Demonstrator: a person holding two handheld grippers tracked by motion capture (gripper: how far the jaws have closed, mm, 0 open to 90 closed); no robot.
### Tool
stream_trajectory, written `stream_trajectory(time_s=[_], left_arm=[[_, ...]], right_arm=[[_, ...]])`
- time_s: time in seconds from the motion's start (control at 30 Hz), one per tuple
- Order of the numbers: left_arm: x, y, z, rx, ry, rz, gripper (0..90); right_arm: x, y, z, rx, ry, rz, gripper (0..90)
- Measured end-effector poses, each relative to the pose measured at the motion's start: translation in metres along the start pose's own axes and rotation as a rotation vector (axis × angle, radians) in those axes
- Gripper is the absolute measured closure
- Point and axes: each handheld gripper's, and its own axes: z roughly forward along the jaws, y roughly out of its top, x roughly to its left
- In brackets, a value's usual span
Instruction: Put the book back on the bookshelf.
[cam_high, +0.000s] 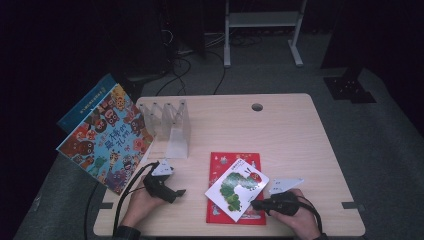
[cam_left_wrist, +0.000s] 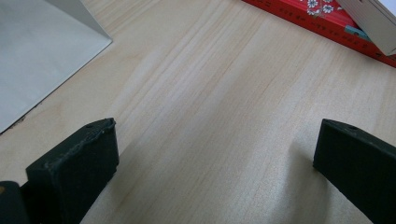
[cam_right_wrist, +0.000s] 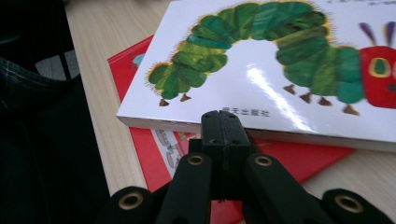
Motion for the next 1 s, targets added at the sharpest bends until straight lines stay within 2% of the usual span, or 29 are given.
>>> stream_trajectory(time_s=[0.43, 1.0], left_arm=[[0.0, 0.0, 0.0, 0.0, 0.0, 0.0, 0.0], [0.0, 0.0, 0.0, 0.0, 0.0, 0.0, 0.0]], right_arm=[[0.005, 0.008, 0.015, 0.006, 0.023, -0.03, 89.7], [0.005, 0.034, 0.044, 0.017, 0.031, -0.069, 89.7]])
